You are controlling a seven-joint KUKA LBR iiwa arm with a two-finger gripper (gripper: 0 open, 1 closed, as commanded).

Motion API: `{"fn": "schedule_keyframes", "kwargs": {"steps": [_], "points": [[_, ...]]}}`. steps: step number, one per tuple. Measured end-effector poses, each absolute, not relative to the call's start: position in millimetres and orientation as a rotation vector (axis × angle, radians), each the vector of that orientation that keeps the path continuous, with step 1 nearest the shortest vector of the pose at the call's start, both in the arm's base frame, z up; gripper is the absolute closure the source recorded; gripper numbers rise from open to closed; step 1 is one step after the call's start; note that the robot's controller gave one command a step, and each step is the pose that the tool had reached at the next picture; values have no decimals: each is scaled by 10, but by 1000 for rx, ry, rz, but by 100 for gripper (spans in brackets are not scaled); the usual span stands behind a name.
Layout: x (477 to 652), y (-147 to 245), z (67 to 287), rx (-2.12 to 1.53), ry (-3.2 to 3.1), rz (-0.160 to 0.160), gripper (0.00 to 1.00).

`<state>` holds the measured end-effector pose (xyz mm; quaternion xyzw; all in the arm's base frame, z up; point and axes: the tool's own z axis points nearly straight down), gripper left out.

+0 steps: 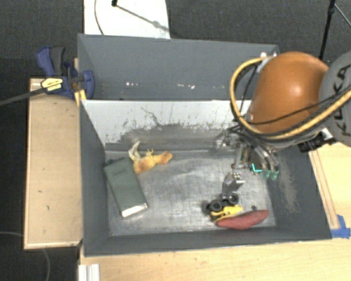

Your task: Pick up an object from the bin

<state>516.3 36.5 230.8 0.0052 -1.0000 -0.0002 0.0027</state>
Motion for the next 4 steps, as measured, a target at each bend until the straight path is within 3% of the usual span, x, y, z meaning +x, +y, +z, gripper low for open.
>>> {"fn": "schedule_keyframes", "kwargs": {"steps": [1, 2, 3, 4], "points": [[5179, 364, 2350, 14, -3145, -1, 0], [5065, 329, 1814, 41, -3150, -1, 0], [5017, 303, 1672, 53, -3146, -1, 0], [5202, 315, 1604, 17, -3142, 1, 0]]}}
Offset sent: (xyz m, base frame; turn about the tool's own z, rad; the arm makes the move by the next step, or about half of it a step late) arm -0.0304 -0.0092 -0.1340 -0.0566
